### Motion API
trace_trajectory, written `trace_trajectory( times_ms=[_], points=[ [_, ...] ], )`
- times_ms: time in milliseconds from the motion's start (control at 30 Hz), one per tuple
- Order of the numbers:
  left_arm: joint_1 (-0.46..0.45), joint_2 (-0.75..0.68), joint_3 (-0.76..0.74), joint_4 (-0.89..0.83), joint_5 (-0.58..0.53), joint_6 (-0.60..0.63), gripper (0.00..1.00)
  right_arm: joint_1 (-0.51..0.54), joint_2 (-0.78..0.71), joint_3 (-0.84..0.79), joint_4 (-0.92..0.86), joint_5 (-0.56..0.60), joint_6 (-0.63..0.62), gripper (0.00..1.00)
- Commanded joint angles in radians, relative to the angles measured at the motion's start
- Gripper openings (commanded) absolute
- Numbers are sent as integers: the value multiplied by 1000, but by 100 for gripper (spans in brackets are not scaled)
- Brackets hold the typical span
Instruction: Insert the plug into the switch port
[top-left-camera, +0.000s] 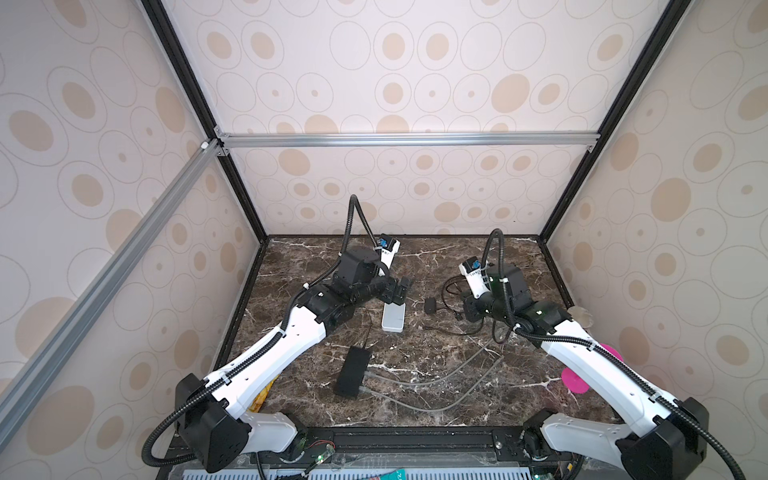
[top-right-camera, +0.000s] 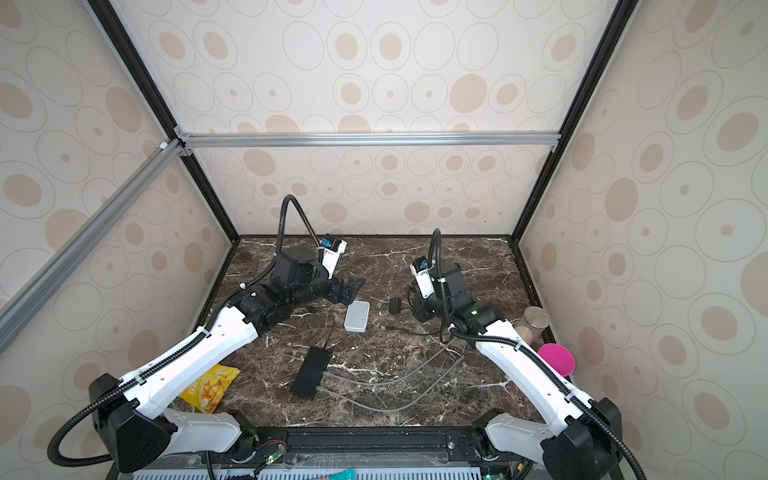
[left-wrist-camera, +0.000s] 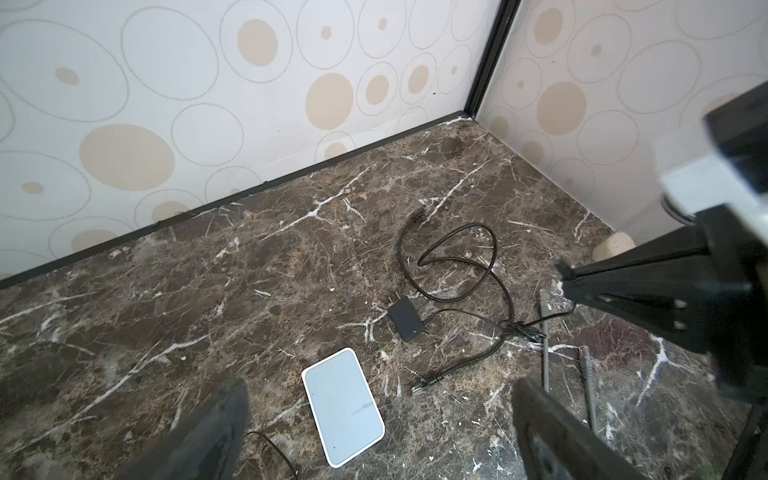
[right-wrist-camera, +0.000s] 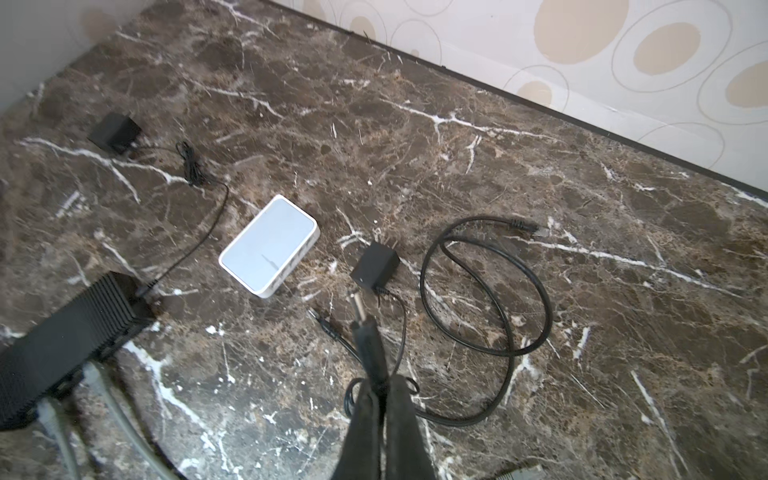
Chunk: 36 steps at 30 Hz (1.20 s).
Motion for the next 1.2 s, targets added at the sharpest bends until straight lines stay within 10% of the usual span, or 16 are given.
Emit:
trace_trajectory(
  times_ms=[0,300,767,1167],
  points=[
    [4,76,-37,-45,9,-130,98,2,-14,27,-6,-55,150,0],
    [4,245,-66,-55,31,-270,98,2,83,-88,311,-38,372,0],
    [4,411,-23,-159,23,-232,98,5,294,-463,1096,-10,384,0],
    [10,555,99,-202,-72,-177,96,18,397,-459,1160,-105,437,0]
  ],
)
